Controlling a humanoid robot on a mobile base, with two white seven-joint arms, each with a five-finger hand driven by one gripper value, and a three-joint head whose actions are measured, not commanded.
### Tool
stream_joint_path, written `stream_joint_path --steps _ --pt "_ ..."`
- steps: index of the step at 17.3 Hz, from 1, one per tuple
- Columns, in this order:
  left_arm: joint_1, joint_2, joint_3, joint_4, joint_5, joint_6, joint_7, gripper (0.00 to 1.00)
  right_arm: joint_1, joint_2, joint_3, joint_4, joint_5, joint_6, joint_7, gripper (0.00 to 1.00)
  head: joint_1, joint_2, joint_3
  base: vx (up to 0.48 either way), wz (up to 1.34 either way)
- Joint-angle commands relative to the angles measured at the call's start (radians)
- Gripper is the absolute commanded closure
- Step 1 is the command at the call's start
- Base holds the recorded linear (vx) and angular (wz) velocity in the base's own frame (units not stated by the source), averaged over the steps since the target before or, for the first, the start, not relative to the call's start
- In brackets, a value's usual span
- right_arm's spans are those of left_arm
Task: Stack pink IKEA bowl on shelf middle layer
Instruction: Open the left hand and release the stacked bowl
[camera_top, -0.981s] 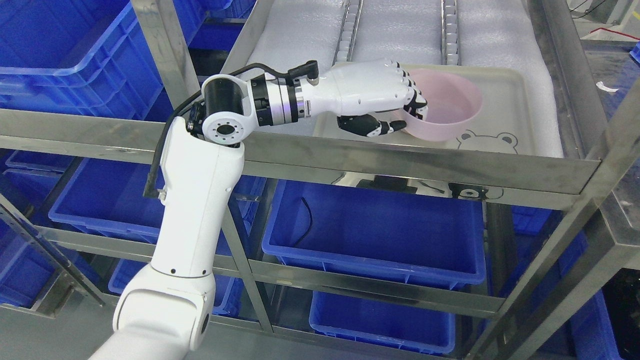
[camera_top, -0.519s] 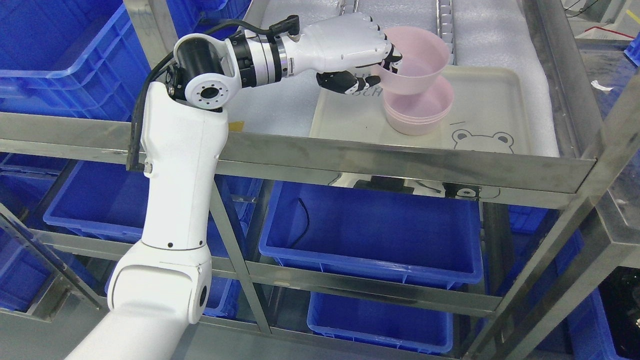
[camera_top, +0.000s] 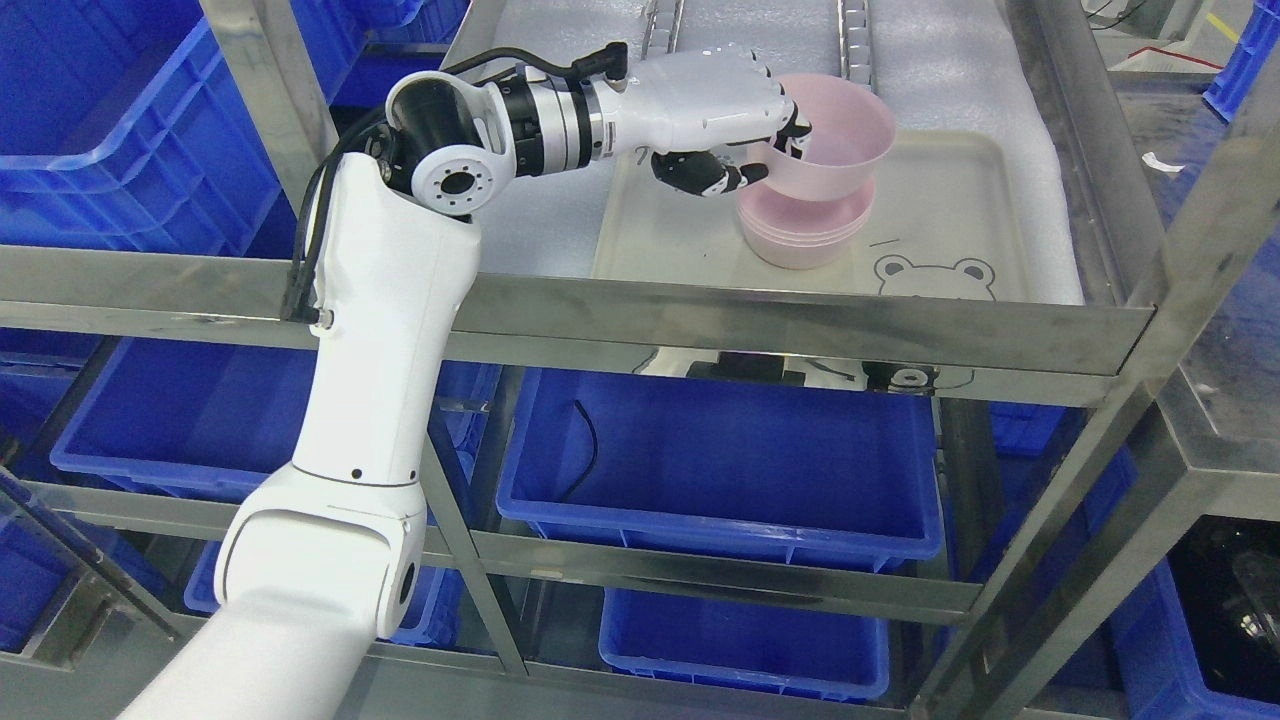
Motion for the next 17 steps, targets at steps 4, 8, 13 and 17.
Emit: stream_joint_path --steps 4,8,13,17 --pt "0.008 0.018 -0.049 0.097 -0.071 0.0 0.004 0.93 0.003 -0.017 0.0 -0.017 0.0 -0.001 -0.001 0.0 0.0 0.0 0.0 0.013 -0.05" --pt "0.019 0.018 -0.046 0.1 -0.067 0.0 0.009 0.9 0.003 -0.017 0.0 -0.017 0.0 -0.001 -0.001 0.0 0.0 0.0 0.0 0.003 -0.01" --pt "0.025 0.018 -0.017 0.094 -0.059 0.0 0.02 0.42 0.003 -0.017 0.0 -0.017 0.0 -0.001 -0.001 0.0 0.0 0.0 0.0 0.0 0.0" --pt "0.046 0.018 0.041 0.042 -0.049 0.0 0.15 0.01 0.003 -0.017 0.0 -0.017 0.0 -0.001 -0.001 0.0 0.0 0.0 0.0 -0.001 0.0"
